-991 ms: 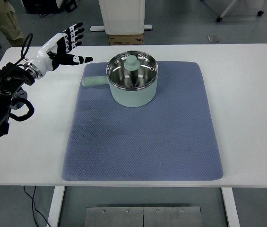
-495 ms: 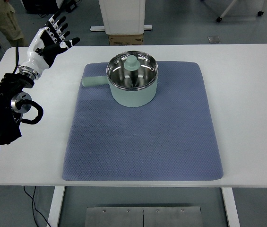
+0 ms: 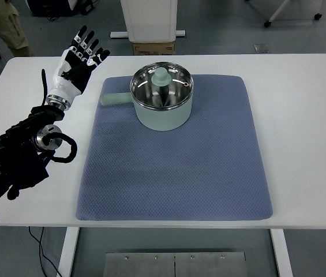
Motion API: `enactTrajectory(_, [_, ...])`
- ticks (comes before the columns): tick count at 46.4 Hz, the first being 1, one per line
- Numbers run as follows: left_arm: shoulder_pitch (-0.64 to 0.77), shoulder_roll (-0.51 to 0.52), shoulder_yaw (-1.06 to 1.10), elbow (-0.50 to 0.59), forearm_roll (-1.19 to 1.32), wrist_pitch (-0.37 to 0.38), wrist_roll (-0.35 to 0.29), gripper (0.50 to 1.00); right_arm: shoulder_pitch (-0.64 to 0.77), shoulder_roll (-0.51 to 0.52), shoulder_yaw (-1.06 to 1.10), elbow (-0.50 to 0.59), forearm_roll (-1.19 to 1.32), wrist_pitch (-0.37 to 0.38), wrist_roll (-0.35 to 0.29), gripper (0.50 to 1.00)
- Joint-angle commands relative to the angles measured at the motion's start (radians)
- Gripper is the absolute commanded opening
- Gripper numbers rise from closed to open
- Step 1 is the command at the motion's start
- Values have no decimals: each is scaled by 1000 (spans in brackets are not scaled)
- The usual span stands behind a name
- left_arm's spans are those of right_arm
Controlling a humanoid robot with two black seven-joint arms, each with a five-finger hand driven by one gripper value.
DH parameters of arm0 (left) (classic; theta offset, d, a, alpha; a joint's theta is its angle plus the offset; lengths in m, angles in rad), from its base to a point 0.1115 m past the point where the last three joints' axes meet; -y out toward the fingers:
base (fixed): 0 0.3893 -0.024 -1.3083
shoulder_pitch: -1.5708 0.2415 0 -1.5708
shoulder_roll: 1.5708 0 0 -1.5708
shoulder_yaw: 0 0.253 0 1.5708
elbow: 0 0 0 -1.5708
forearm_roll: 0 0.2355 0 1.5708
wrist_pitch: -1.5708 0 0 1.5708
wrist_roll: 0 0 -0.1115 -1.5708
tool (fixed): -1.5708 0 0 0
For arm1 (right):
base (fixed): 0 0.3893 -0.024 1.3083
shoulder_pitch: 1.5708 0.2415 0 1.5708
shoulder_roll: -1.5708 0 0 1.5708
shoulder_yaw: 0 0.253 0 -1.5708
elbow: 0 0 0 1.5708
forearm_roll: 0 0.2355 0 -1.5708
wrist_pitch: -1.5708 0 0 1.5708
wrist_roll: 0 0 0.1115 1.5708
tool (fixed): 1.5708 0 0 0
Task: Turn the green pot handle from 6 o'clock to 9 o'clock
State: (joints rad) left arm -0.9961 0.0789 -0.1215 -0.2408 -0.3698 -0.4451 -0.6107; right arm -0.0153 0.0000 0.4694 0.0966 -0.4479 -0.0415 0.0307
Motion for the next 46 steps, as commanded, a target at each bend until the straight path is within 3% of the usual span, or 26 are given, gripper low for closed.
enactTrajectory(1, [10, -1, -4, -2, 0, 0, 0, 1000, 0, 0, 0, 0, 0, 0, 0, 1000])
enactTrajectory(46, [47, 1, -33, -2, 0, 0, 0, 1000, 0, 0, 0, 0, 0, 0, 0, 1000])
